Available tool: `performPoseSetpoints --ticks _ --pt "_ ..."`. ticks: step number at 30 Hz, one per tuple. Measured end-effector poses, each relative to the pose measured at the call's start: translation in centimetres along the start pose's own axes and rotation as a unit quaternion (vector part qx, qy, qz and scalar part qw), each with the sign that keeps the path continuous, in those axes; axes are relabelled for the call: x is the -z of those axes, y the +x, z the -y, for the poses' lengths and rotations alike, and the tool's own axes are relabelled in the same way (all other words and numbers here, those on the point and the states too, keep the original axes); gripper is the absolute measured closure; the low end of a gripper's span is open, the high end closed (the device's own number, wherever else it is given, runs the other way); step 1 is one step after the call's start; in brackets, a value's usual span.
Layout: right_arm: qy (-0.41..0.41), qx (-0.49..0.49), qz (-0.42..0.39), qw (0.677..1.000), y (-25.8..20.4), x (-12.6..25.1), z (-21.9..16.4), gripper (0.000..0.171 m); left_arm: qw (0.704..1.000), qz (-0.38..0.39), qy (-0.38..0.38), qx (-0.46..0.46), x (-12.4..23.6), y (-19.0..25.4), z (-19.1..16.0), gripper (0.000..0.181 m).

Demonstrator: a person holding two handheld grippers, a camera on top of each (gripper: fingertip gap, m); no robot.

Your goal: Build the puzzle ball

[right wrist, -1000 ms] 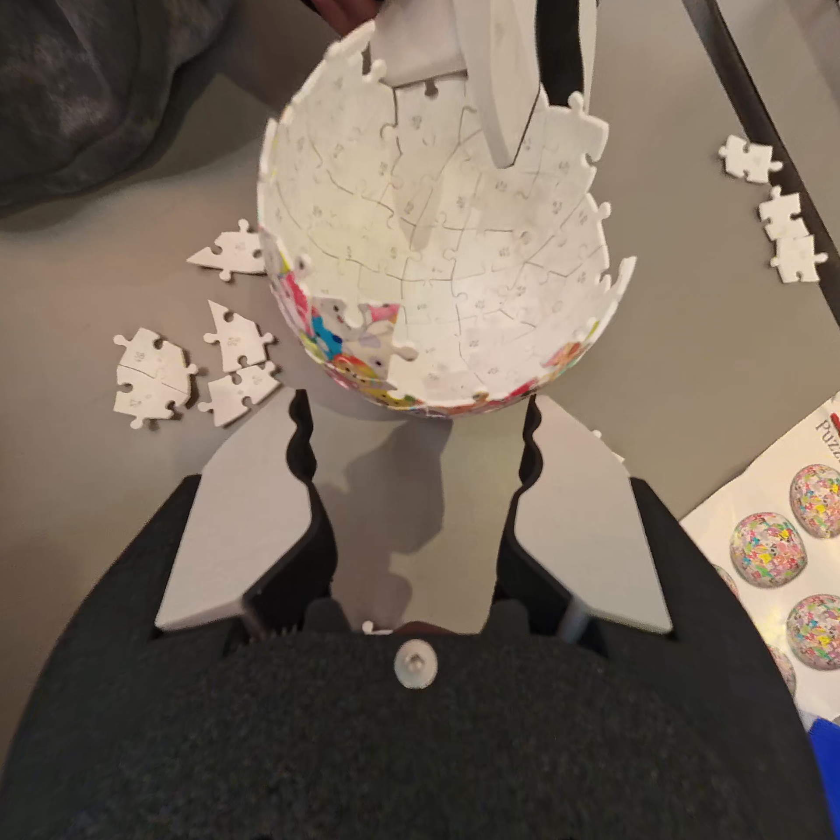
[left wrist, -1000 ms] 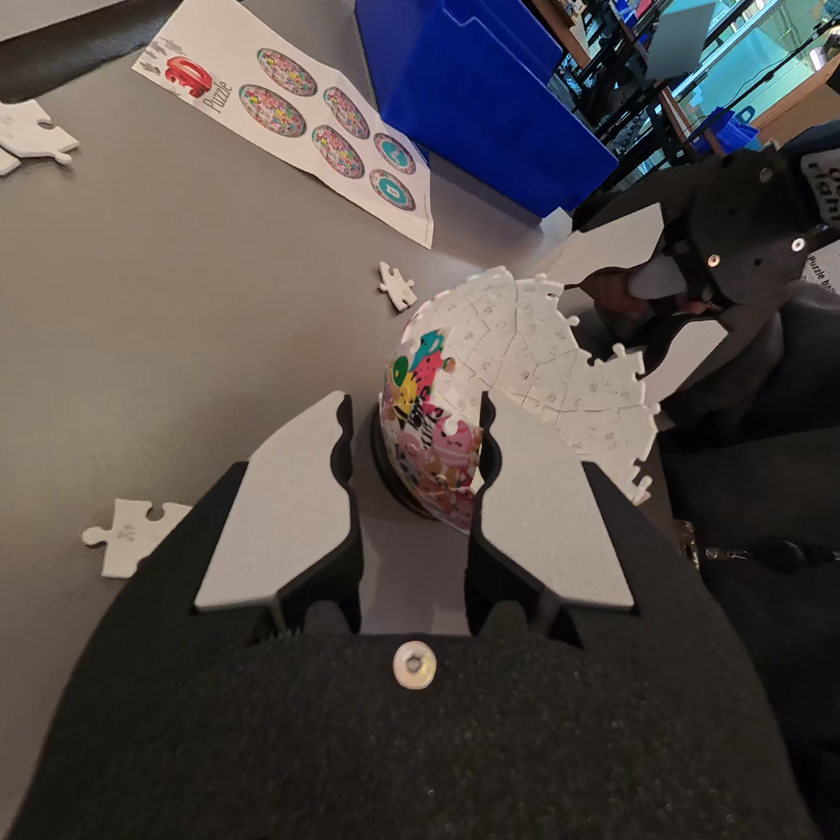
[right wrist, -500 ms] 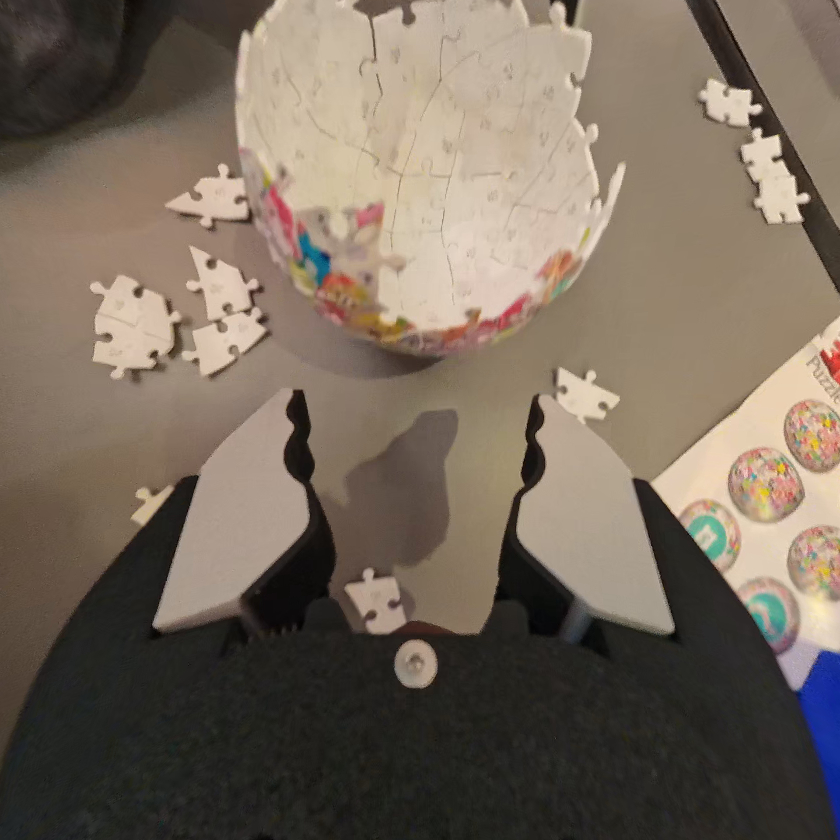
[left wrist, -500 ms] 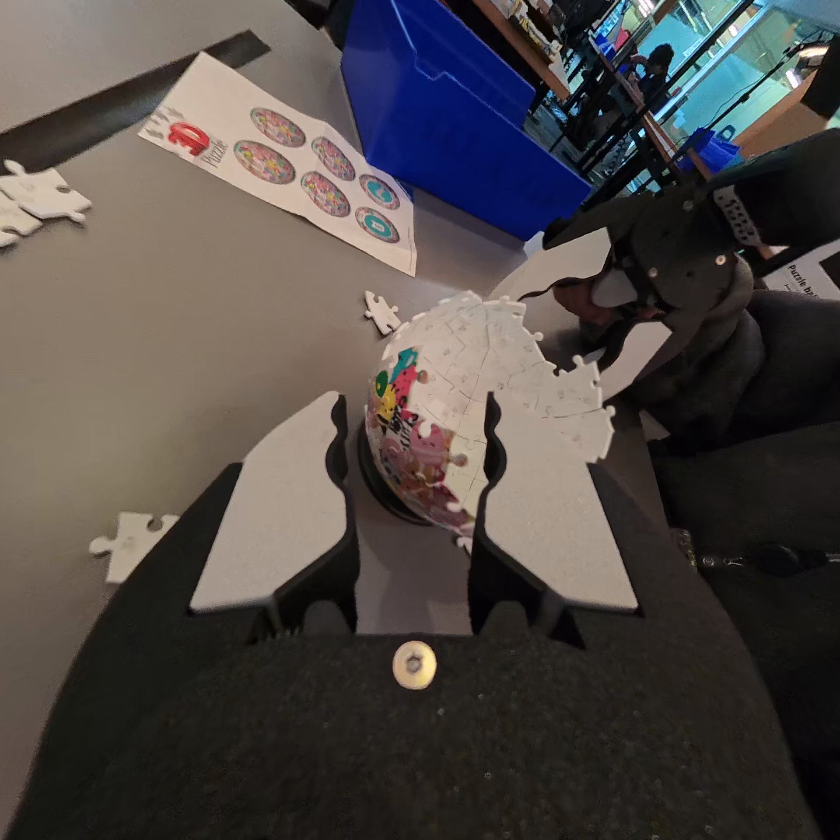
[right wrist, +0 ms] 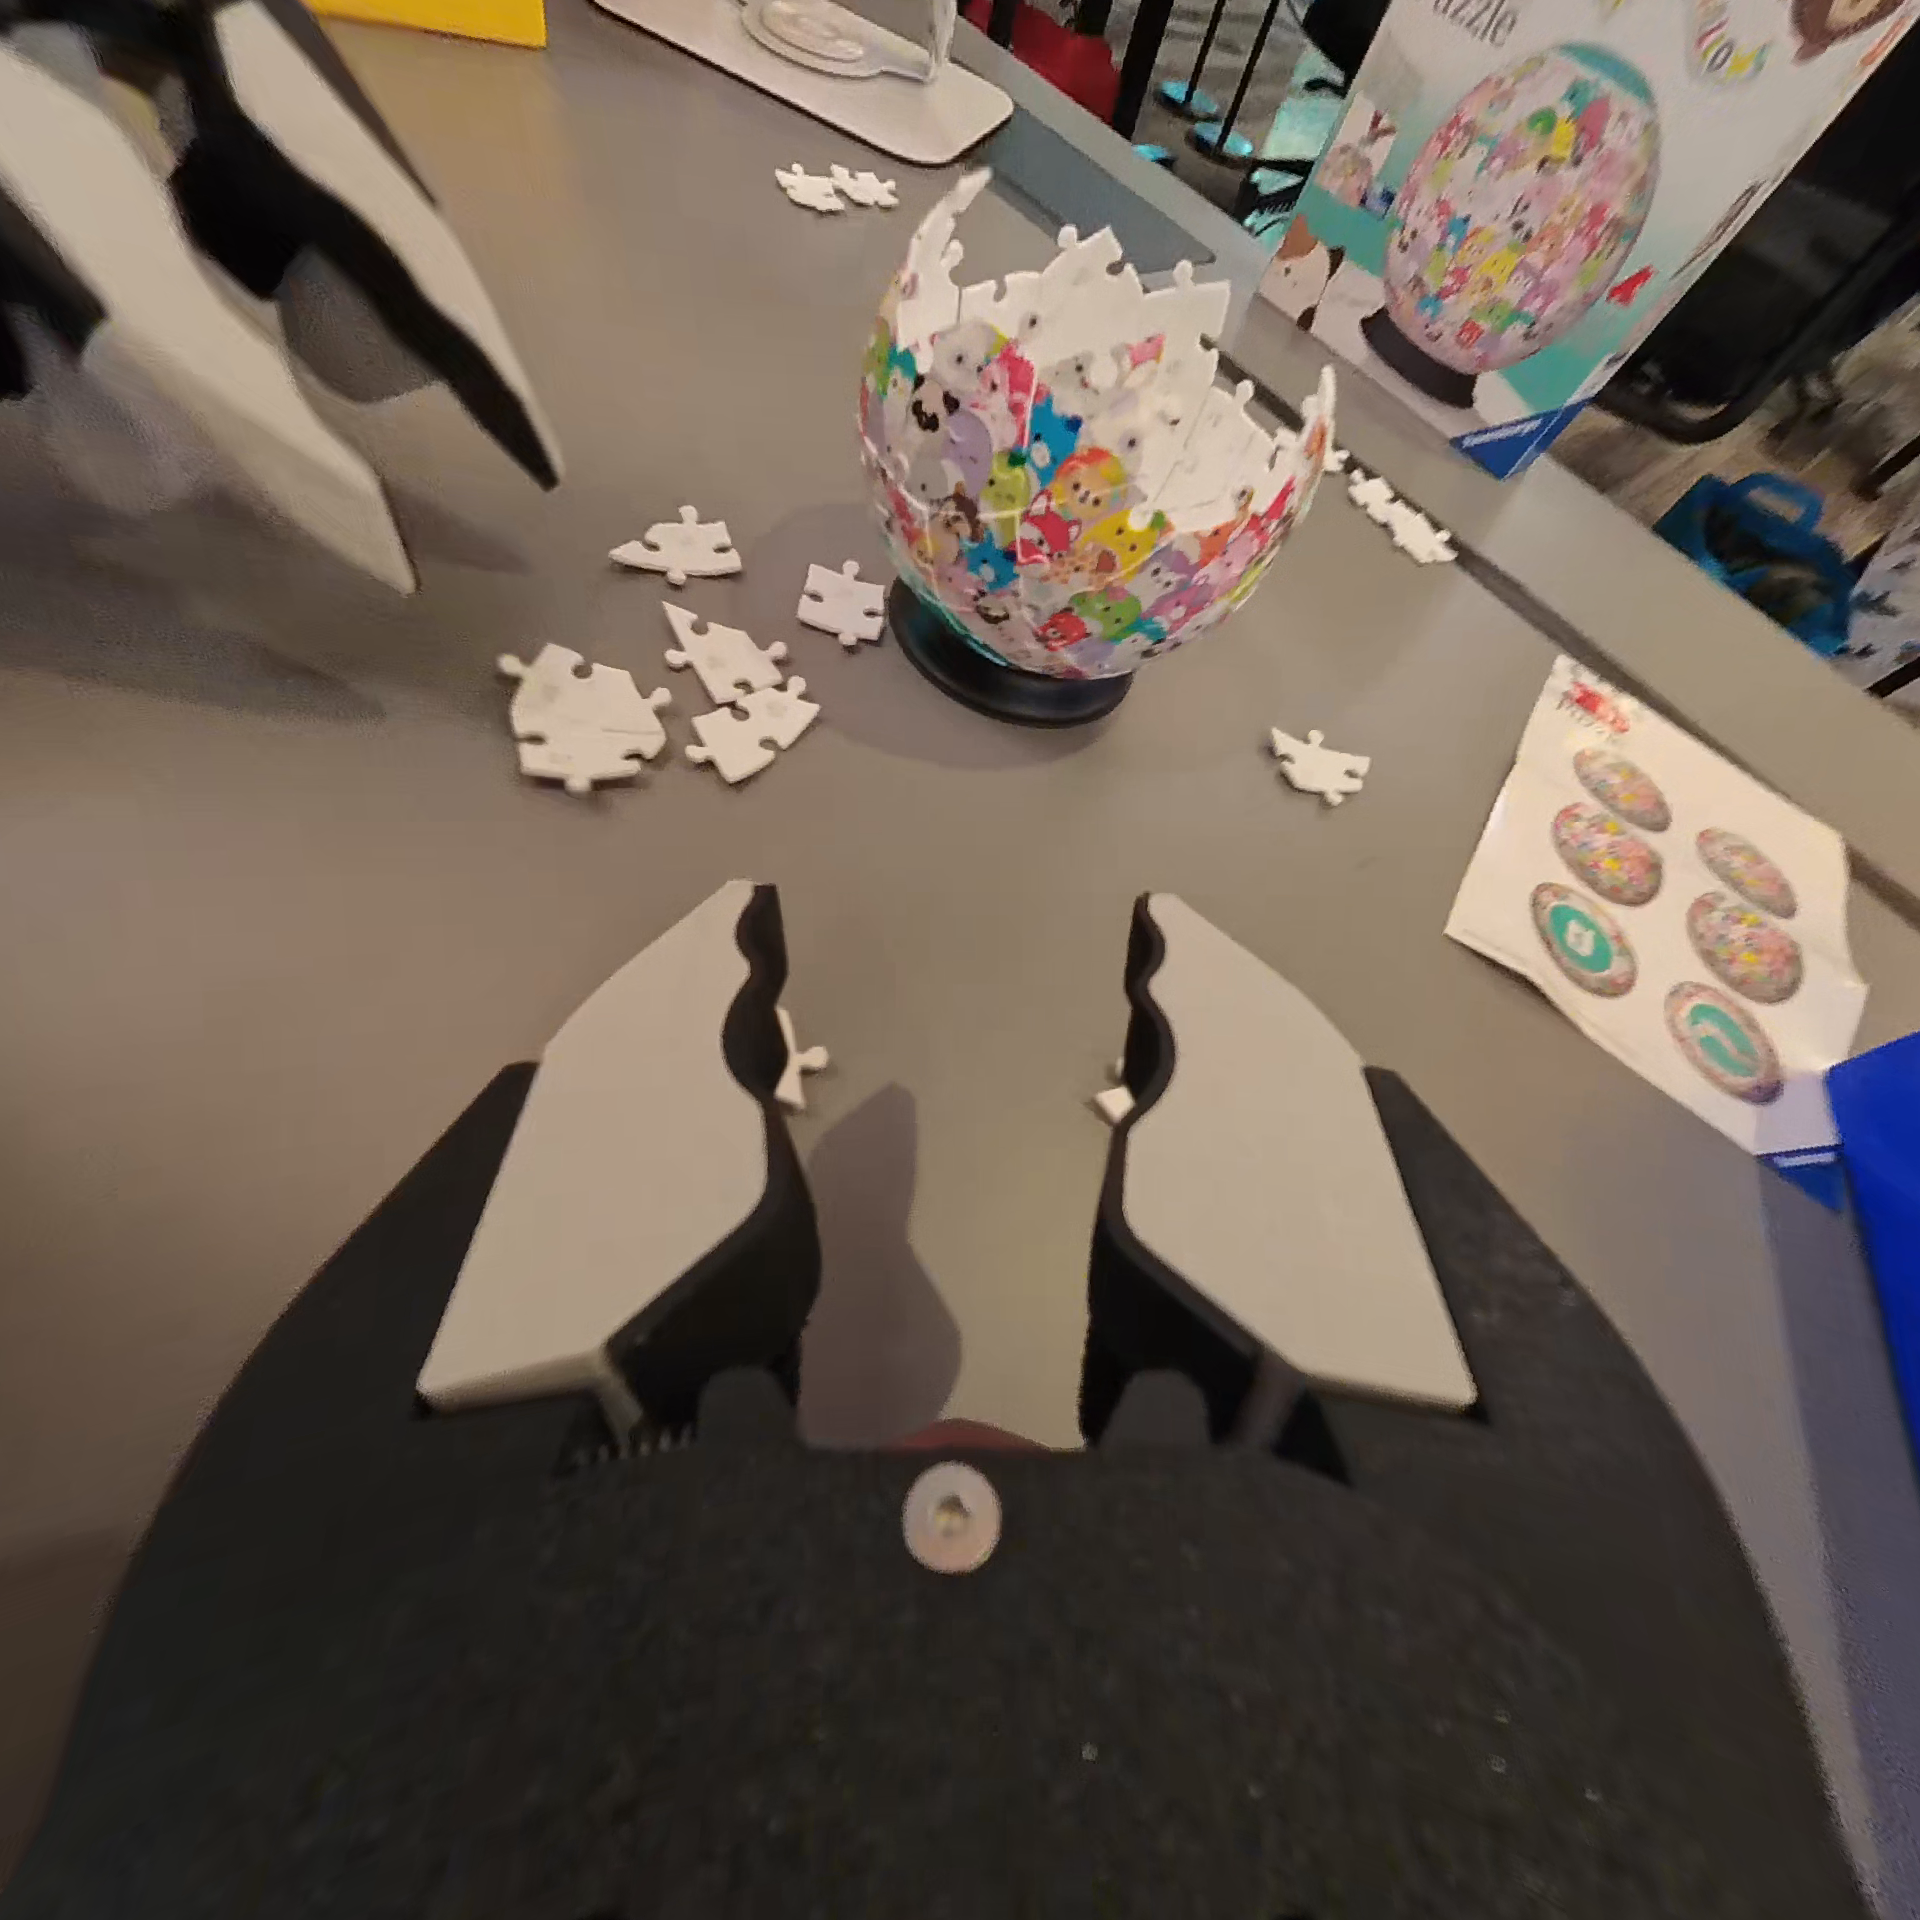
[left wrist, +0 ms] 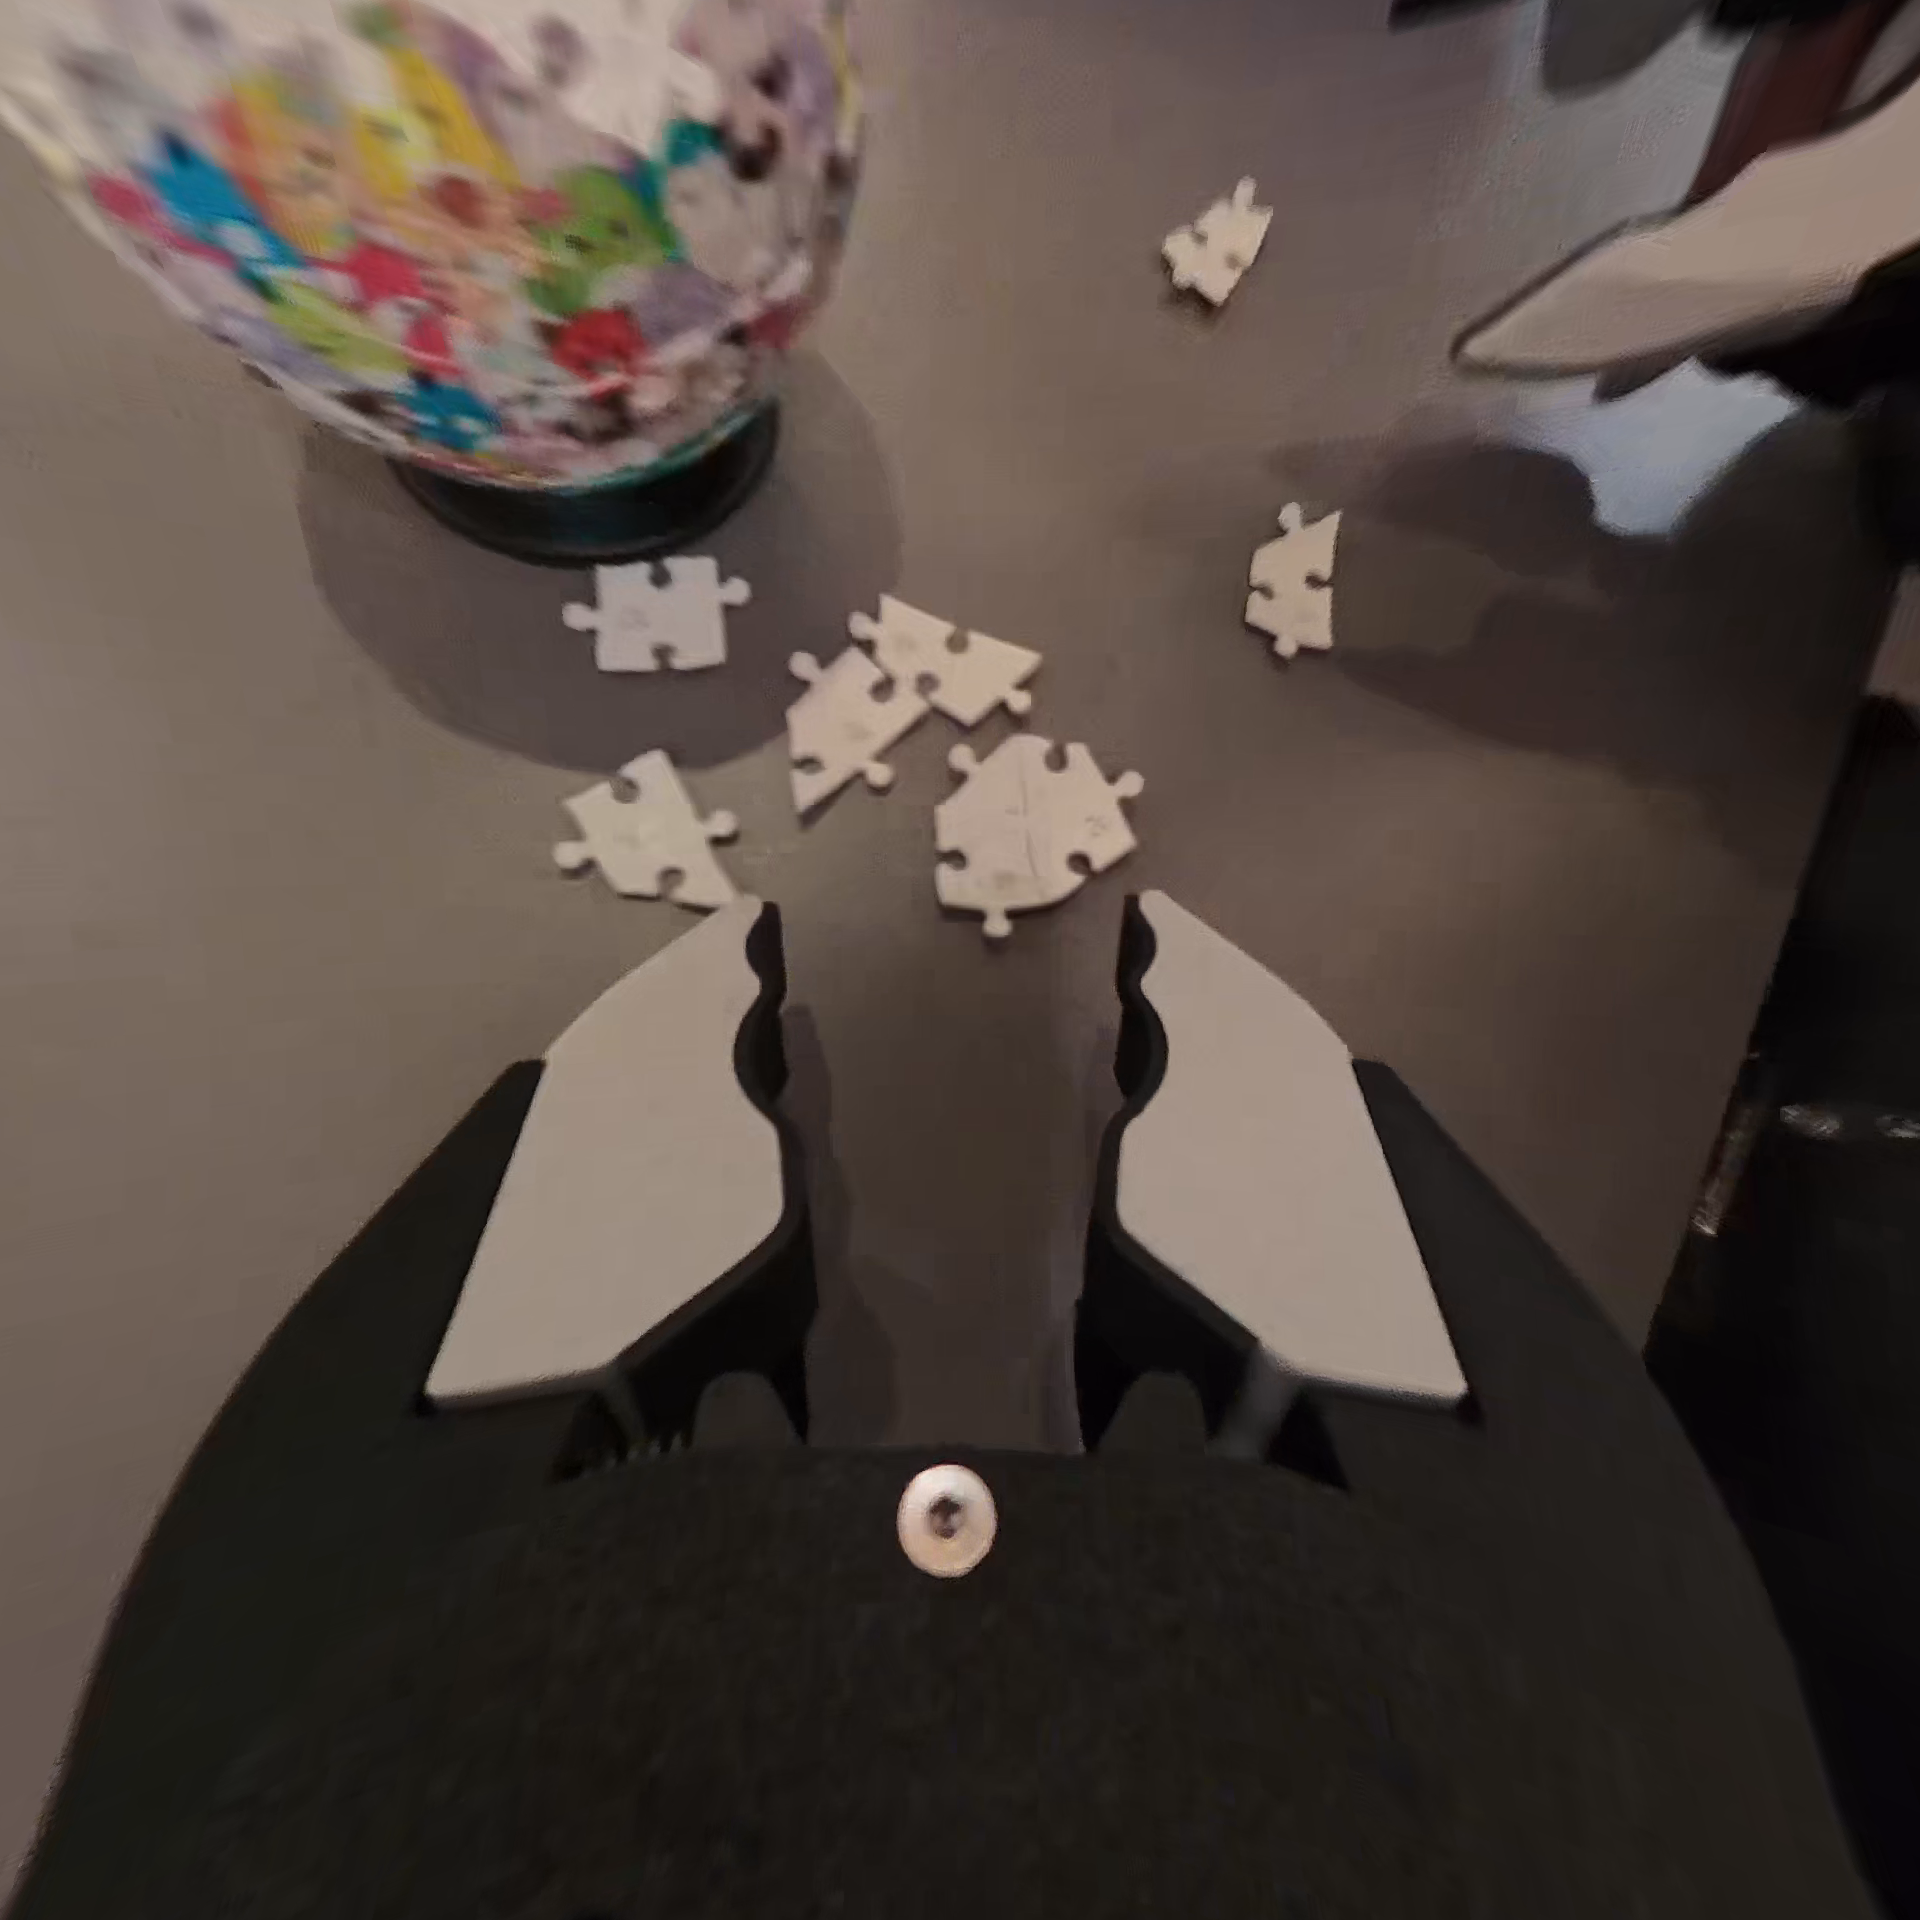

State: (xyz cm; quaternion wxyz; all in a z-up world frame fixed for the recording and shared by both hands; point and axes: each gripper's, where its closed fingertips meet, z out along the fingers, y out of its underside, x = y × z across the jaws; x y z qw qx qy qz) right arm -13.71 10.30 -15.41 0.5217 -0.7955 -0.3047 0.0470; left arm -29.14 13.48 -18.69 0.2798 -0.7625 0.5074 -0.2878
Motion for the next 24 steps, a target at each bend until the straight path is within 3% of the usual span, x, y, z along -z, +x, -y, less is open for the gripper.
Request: performPoseSetpoints --ticks 4,7,15,18,24 --pt "-0.004 -0.01 -0.002 1.0 0.7 0.0 -1.2 0.11 0.995 0.08 -0.048 -0.043 -2.2 1.6 -0.7 0.107" --pt "-0.002 -0.02 -0.014 1.0 1.5 0.4 -1.4 0.11 0.993 0.096 -0.06 -0.016 -3.5 1.6 -1.1 0.105" --pt "0.009 -0.035 -0.012 0.999 1.6 1.0 -1.2 0.112 0.989 0.142 -0.039 0.033 -5.0 2.7 -0.9 0.119" --pt "0.006 -0.03 -0.005 1.0 1.1 0.9 -1.3 0.112 0.989 0.142 -0.034 0.03 -5.1 2.6 -0.7 0.133" --pt "0.005 -0.017 0.0 1.0 0.6 1.0 -1.2 0.113 0.99 0.137 -0.033 0.012 -5.0 2.6 -0.7 0.133"
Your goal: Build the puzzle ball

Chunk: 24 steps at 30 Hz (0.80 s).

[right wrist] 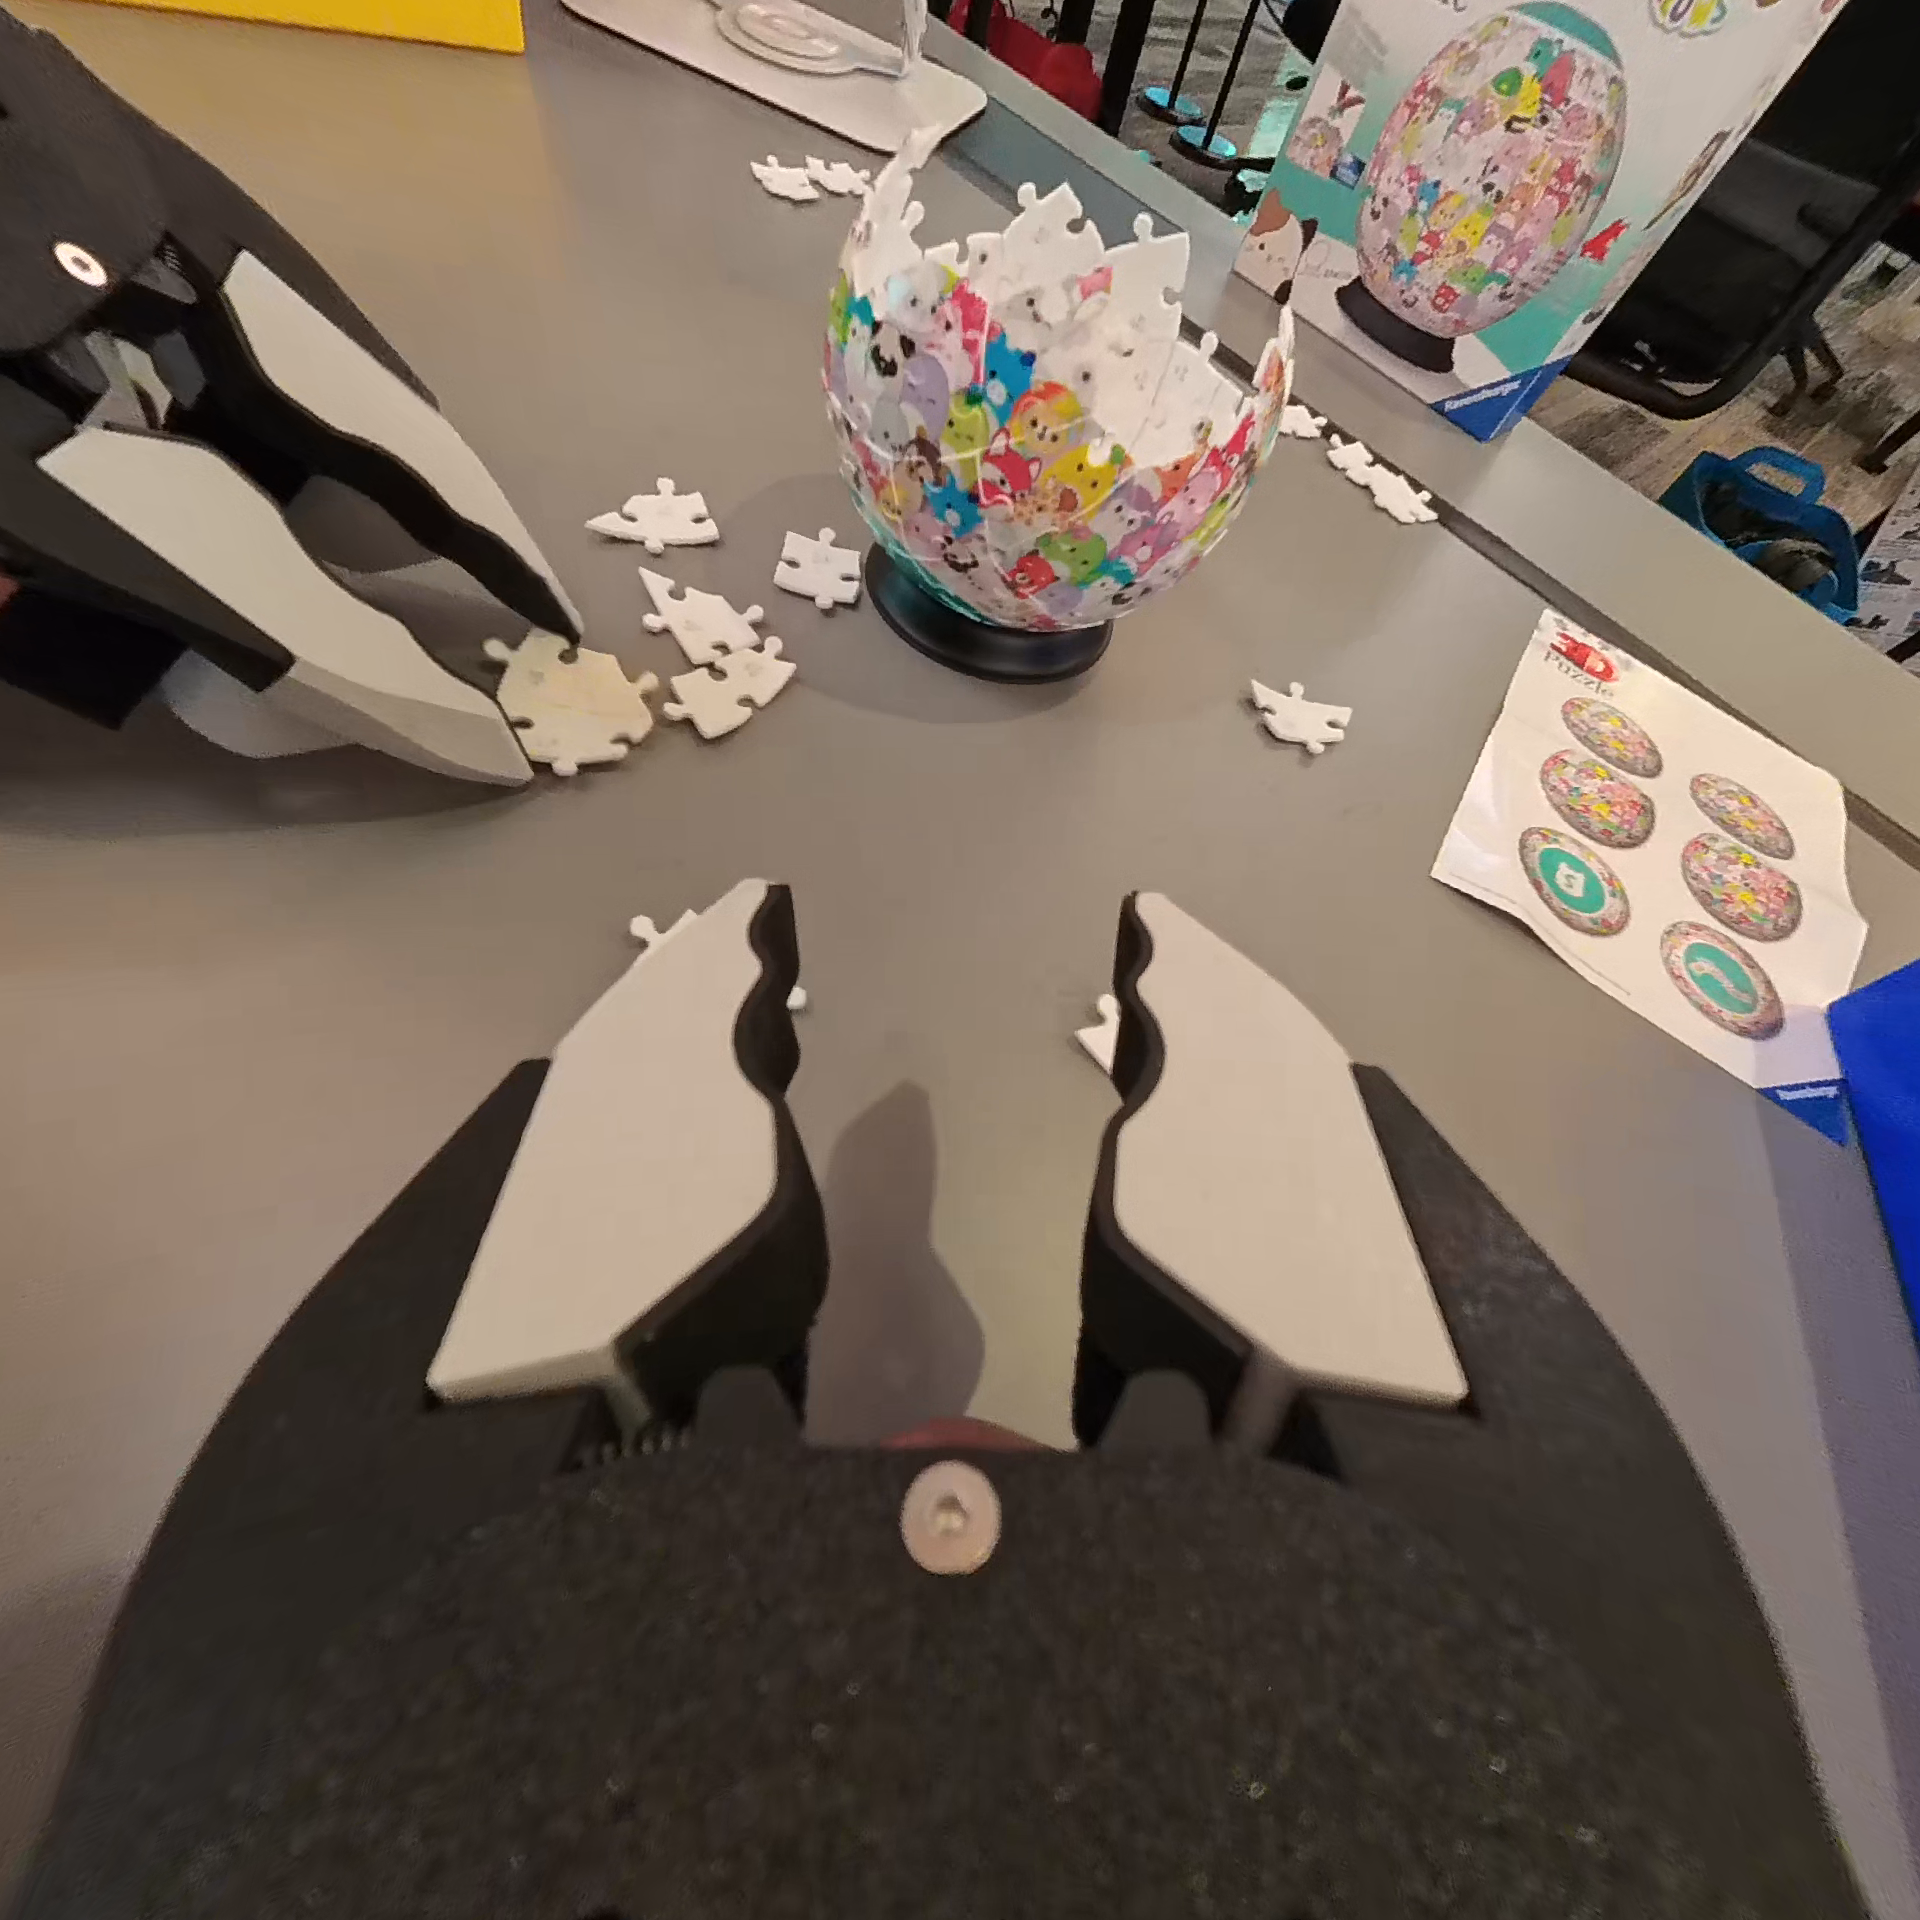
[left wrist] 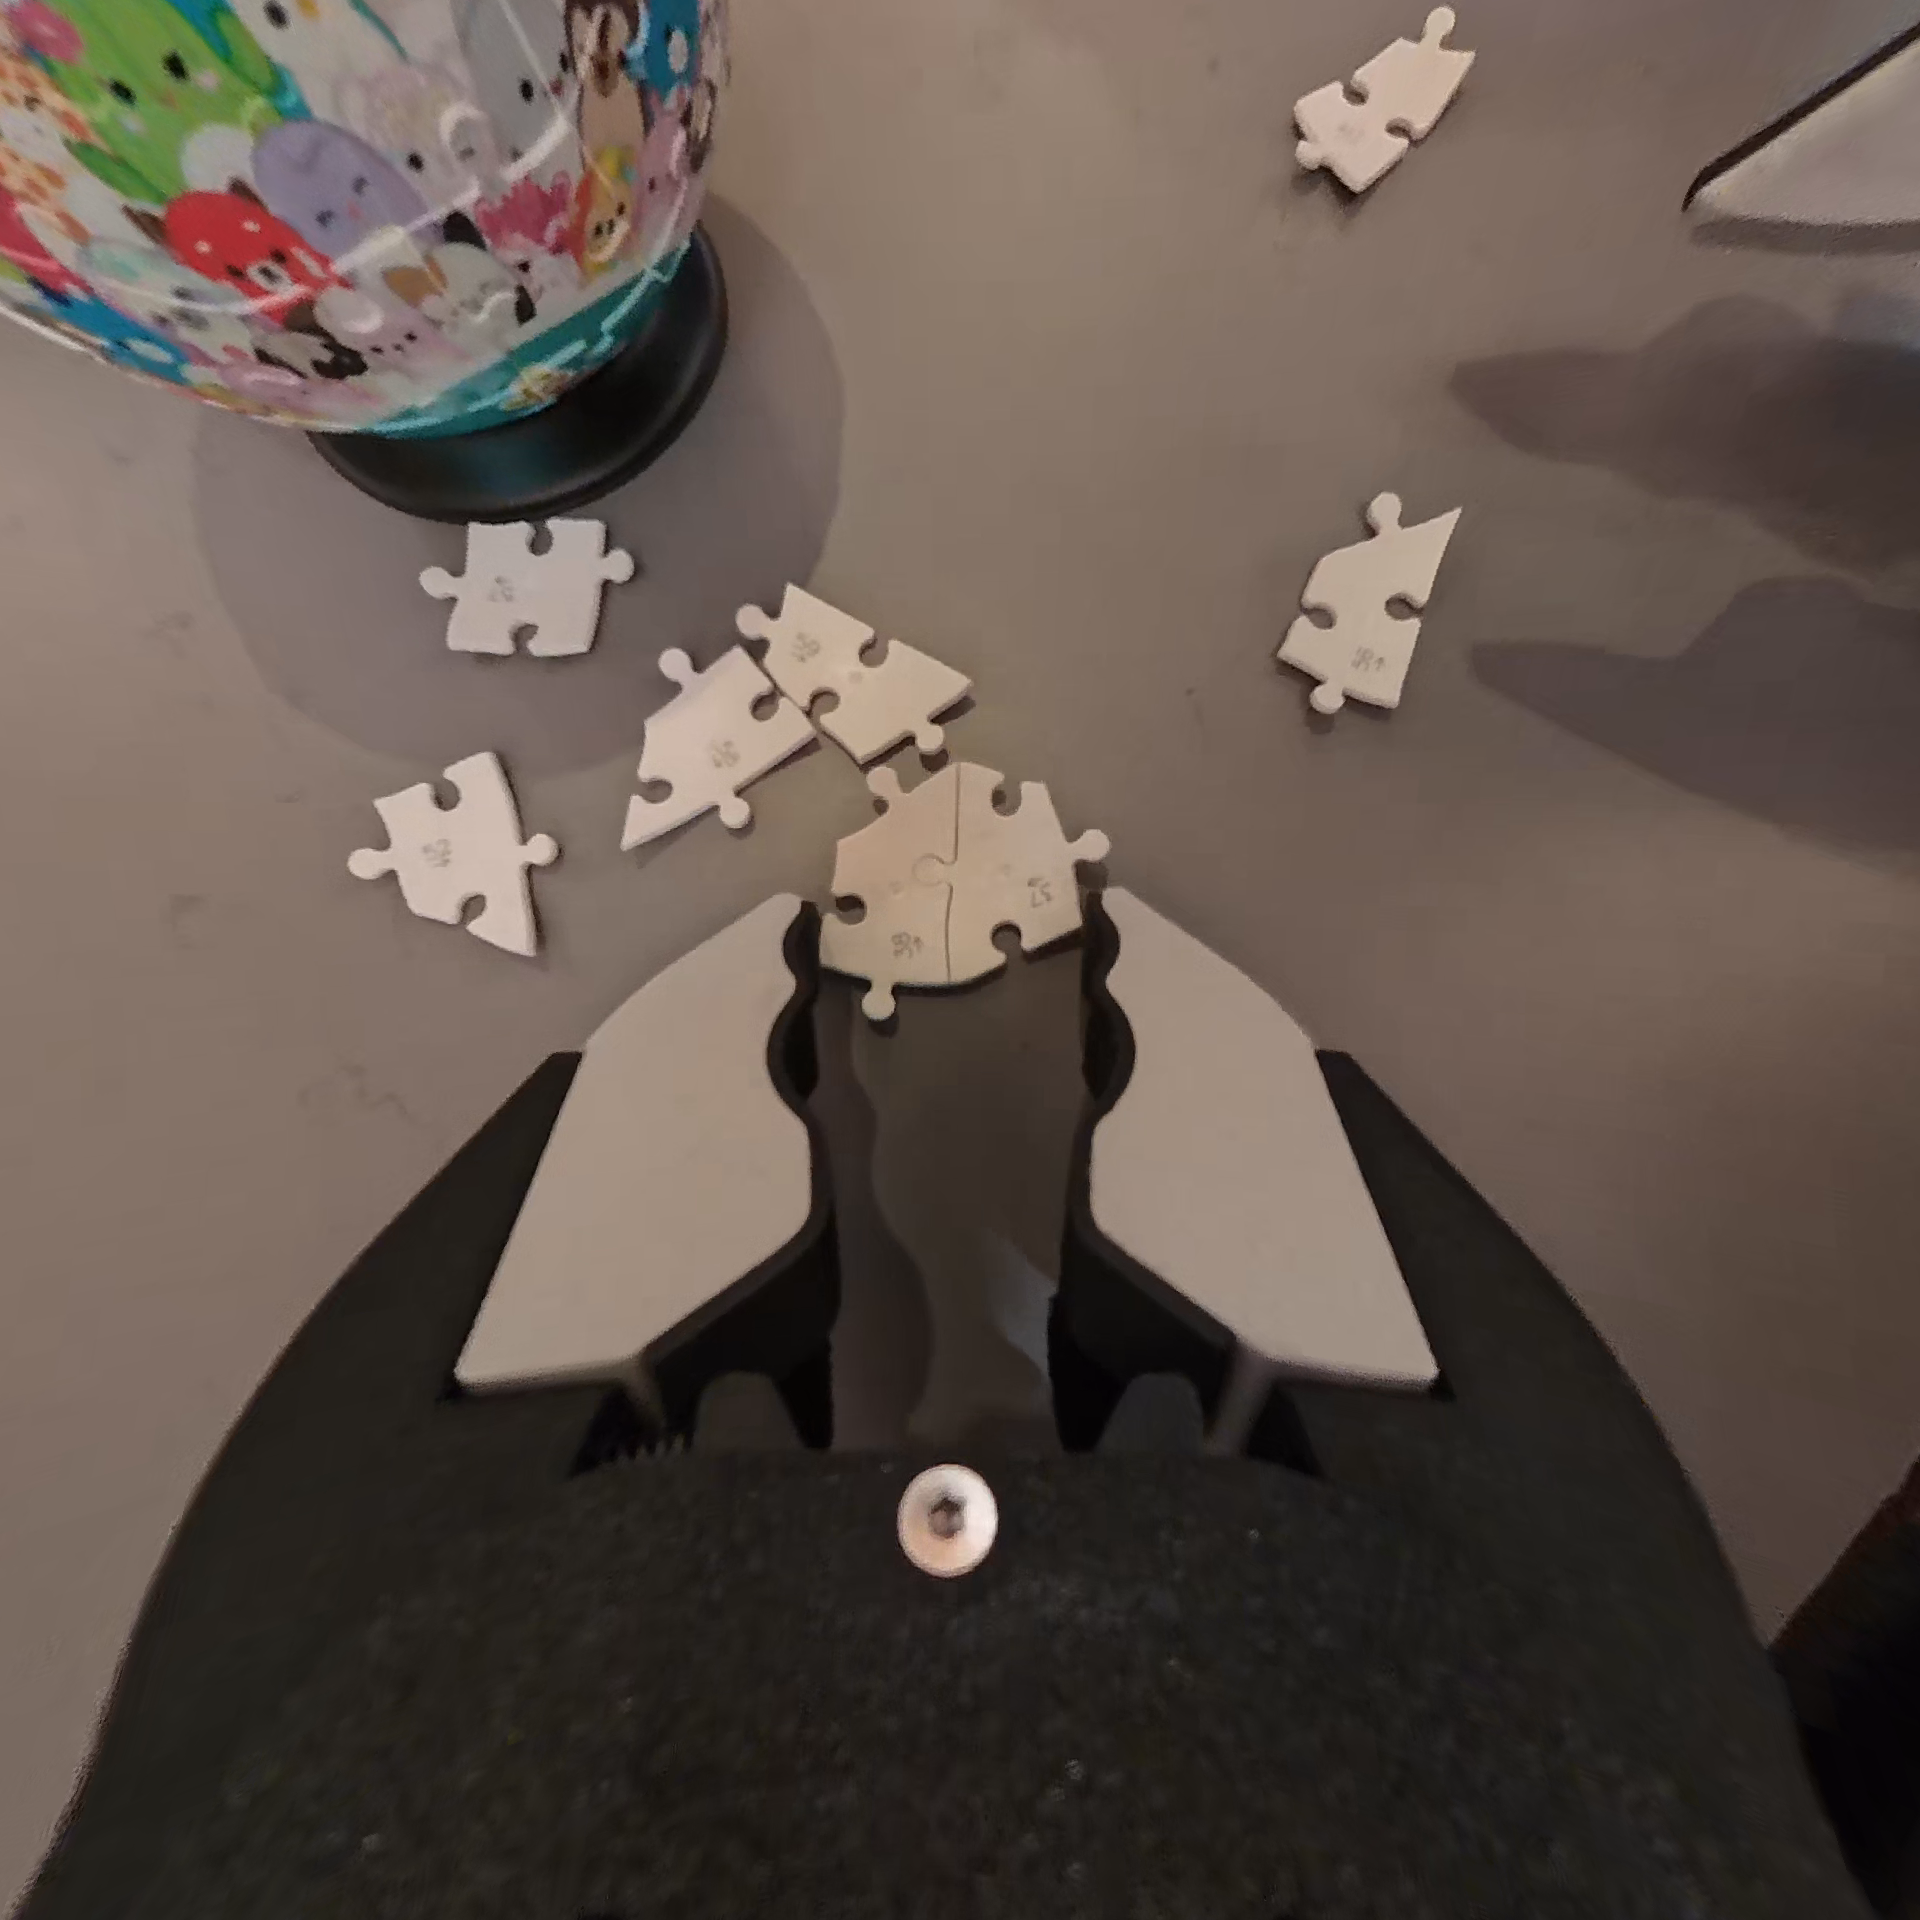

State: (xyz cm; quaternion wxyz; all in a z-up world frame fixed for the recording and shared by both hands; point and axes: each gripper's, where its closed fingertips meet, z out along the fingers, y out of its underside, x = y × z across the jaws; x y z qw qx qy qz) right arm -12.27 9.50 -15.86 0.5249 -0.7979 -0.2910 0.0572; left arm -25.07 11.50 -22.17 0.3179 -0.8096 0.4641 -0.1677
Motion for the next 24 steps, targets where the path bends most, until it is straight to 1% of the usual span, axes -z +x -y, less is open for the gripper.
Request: performPoseSetpoints --ticks 2,4,6,8,10,13,15,17,20,22,24 --pt "0.002 -0.004 0.007 1.0 -0.2 0.0 0.1 0.113 1.0 -0.003 0.003 -0.012 0.2 0.1 0.1 0.133" --pt "0.003 -0.005 0.02 1.0 -0.7 0.0 0.1 0.113 0.999 -0.019 0.021 -0.015 0.8 0.6 0.7 0.134" --pt "0.009 0.0 0.054 0.998 -2.0 -0.1 0.4 0.114 0.996 -0.063 0.059 -0.011 2.1 1.8 1.9 0.164" --pt "0.031 0.008 0.101 0.994 -3.7 0.2 1.2 0.119 0.986 -0.126 0.108 0.011 3.8 3.1 3.4 0.164" --pt "0.033 0.024 0.117 0.992 -4.5 0.1 1.1 0.12 0.978 -0.168 0.119 0.043 4.6 3.2 3.7 0.161" --pt "0.01 0.031 0.115 0.993 -4.5 -0.3 0.2 0.118 0.977 -0.182 0.097 0.057 4.7 2.0 2.3 0.158" --pt "0.01 0.024 0.116 0.993 -4.5 -0.3 0.2 0.119 0.982 -0.163 0.087 0.049 4.7 1.0 1.6 0.149" --pt "0.004 0.021 0.115 0.993 -4.5 -0.5 0.1 0.119 0.989 -0.133 0.063 0.034 3.9 0.2 0.8 0.134" --pt "-0.008 0.031 0.111 0.993 -4.6 -0.6 -0.4 0.119 0.994 -0.104 0.033 -0.001 2.9 0.3 -0.1 0.123" --pt "-0.008 0.039 0.108 0.993 -4.6 -0.6 -0.4 0.119 0.995 -0.088 0.035 -0.015 3.0 0.2 0.0 0.122" --pt "-0.004 0.038 0.111 0.993 -4.6 -0.5 -0.3 0.118 0.995 -0.087 0.05 -0.009 3.4 -0.1 0.5 0.121"
